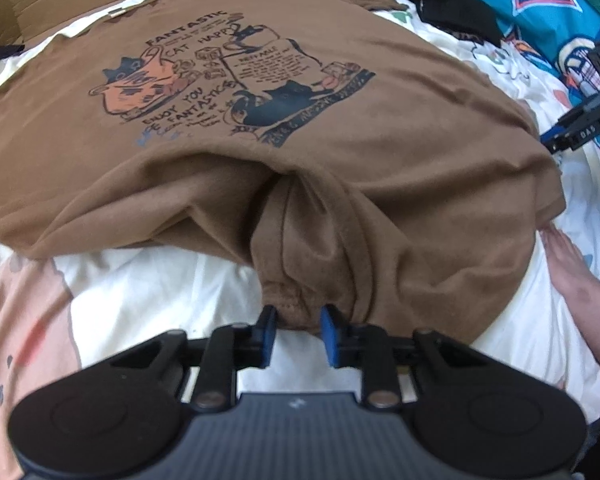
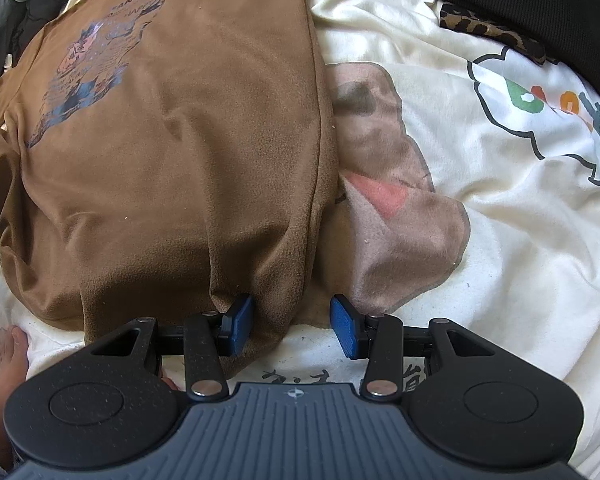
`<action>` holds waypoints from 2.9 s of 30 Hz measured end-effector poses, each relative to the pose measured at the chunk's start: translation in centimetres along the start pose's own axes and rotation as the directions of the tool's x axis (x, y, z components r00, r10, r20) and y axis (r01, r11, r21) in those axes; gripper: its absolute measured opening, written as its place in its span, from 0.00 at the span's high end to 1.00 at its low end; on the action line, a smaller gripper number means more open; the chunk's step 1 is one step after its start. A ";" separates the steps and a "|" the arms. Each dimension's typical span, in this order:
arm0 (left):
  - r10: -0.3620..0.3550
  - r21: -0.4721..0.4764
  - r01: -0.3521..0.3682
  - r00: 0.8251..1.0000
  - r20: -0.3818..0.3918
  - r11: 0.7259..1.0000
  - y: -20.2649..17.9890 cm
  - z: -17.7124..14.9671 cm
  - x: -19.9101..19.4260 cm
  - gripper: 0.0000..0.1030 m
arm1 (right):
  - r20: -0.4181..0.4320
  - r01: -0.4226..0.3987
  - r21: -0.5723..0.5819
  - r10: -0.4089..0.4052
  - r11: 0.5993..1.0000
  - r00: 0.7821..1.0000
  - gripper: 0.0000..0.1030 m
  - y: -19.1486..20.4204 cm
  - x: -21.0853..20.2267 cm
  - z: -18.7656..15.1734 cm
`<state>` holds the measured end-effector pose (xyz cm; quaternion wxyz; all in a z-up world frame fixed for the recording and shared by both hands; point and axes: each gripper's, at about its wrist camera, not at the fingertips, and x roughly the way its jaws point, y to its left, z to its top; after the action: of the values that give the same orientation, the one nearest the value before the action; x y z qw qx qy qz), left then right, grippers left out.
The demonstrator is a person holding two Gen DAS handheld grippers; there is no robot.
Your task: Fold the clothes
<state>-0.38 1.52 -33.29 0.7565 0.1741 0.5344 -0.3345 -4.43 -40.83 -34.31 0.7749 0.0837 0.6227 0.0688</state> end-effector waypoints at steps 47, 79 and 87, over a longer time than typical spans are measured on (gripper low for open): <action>-0.004 -0.699 -0.073 0.994 -0.108 0.712 4.1 -13.3 -16.1 0.96 | 0.003 0.035 0.055 -0.035 0.998 0.999 0.51 -3.2 -2.9 -3.7; 0.282 -0.741 -0.269 0.953 -0.112 0.615 10.0 -9.4 -15.7 0.96 | 0.105 -0.179 -0.067 0.186 0.981 0.977 0.51 2.4 -1.9 -5.0; 0.282 -0.745 -0.270 0.953 -0.114 0.610 10.0 -9.6 -15.9 0.96 | 0.096 -0.205 -0.189 0.226 0.960 0.969 0.51 1.0 -2.7 -4.4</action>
<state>-3.35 19.71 -23.09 0.8061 -0.0771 0.5857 0.0360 -9.26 -40.18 -32.45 0.8020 0.0857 0.5551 0.2032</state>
